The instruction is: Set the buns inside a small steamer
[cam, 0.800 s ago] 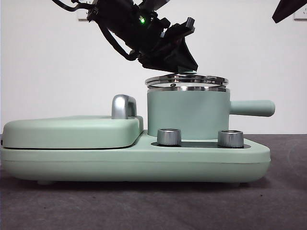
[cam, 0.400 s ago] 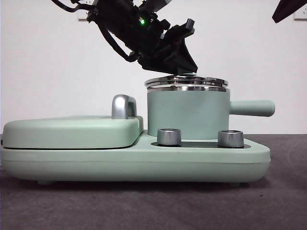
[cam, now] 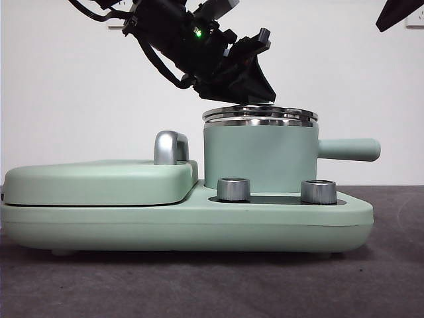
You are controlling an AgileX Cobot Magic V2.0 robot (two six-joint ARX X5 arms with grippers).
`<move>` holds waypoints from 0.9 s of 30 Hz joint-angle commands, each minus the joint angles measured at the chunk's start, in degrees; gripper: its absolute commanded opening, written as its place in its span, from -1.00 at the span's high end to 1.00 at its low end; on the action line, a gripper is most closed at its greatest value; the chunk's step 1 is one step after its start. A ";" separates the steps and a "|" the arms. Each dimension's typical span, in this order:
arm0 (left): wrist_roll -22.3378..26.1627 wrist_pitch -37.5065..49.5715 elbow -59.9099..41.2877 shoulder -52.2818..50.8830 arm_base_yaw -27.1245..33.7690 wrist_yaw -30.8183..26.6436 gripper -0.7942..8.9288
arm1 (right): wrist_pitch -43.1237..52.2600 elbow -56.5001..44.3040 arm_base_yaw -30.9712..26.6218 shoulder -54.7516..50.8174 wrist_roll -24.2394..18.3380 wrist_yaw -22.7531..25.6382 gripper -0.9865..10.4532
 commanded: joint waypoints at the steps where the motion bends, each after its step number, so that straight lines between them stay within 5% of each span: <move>1: -0.20 1.07 1.51 1.53 -0.72 0.55 0.81 | 0.48 0.15 0.57 0.24 0.63 0.07 0.19; 9: -0.17 1.05 1.51 1.81 -0.74 0.44 0.79 | 0.33 0.15 0.57 0.24 0.63 0.07 0.19; 15: -0.24 -0.37 1.55 1.09 -0.74 0.44 0.19 | 0.04 0.15 0.57 0.24 0.63 0.07 0.19; 27: -0.68 -20.55 1.57 -13.77 1.07 0.52 0.19 | 0.07 0.15 0.57 0.24 0.61 -1.31 0.19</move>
